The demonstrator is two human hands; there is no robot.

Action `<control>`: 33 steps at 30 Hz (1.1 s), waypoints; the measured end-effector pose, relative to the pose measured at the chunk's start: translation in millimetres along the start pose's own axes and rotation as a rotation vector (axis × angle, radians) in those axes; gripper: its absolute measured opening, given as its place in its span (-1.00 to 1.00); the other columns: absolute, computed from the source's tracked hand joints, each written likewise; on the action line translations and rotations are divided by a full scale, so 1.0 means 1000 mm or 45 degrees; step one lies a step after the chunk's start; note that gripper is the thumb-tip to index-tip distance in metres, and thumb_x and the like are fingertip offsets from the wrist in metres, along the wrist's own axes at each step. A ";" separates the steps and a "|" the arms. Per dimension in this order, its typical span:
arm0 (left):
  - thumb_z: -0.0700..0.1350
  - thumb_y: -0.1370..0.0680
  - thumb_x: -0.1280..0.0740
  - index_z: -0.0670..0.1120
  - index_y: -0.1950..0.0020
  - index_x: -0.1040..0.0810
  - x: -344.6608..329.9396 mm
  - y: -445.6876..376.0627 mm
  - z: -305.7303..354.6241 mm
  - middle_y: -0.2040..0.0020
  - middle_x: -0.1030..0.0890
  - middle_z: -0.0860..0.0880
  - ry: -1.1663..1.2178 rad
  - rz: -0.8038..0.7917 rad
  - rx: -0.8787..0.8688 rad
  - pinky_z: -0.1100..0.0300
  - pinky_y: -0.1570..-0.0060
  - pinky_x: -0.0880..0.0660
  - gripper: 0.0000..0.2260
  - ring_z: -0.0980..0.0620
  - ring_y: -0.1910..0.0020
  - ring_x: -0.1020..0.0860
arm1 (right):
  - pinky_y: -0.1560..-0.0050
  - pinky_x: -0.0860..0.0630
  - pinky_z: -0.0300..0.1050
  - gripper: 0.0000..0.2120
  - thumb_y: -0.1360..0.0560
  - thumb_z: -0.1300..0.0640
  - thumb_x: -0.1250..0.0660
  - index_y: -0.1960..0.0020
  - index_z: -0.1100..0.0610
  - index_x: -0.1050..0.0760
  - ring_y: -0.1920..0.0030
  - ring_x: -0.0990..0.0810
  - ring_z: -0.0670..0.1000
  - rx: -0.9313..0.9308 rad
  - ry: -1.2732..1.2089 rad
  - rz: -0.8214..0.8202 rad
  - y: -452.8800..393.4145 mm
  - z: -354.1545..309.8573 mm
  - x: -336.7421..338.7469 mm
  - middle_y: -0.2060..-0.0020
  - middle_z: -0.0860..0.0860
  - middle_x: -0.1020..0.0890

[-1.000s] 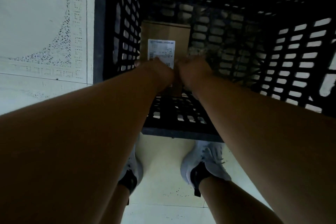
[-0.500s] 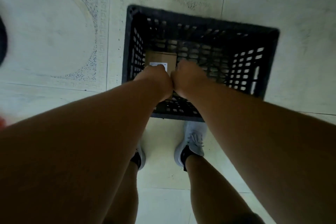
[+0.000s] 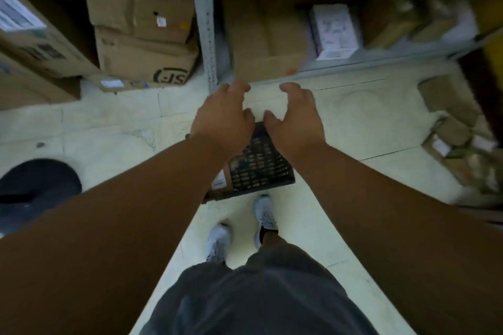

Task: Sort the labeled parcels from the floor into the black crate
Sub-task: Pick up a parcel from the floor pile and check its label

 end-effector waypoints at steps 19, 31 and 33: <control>0.10 -0.56 -0.31 0.03 -0.49 -0.30 -0.085 0.079 0.375 -0.37 -0.47 -0.07 -0.342 -0.224 -0.943 -0.08 -0.25 -0.48 -0.47 -0.08 -0.31 -0.46 | -0.44 -0.27 0.22 -0.14 -0.47 -0.25 -0.38 -0.59 0.01 -0.04 -0.57 -0.10 0.17 -0.655 0.289 0.688 0.172 0.226 0.337 -0.60 0.12 -0.08; 0.03 -0.53 -0.37 -0.01 -0.49 -0.29 -0.280 0.122 0.576 -0.45 -0.31 -0.16 -0.212 -0.370 -1.001 -0.07 -0.18 -0.51 -0.44 -0.17 -0.29 -0.47 | -0.17 -0.51 0.15 -0.38 -0.49 -0.09 -0.40 -0.45 0.03 -0.24 -0.34 -0.43 0.18 -0.922 0.257 0.768 0.263 0.438 0.494 -0.39 0.11 -0.41; 0.01 -0.54 -0.36 0.00 -0.50 -0.27 -0.297 0.116 0.597 -0.45 -0.31 -0.16 -0.226 -0.392 -1.030 -0.09 -0.18 -0.51 -0.44 -0.17 -0.28 -0.47 | 0.24 -0.48 -0.07 -0.78 -0.52 -0.04 -0.36 -0.06 0.00 -0.38 0.03 -0.59 0.13 -0.896 0.162 0.766 0.255 0.457 0.501 0.05 0.04 -0.59</control>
Point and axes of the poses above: each hand's wrist, its own y-axis away from the middle knuckle, its own x-axis out of the back of the hand, z = x × y, the point moved 10 cm from there along -y, towards the middle knuckle
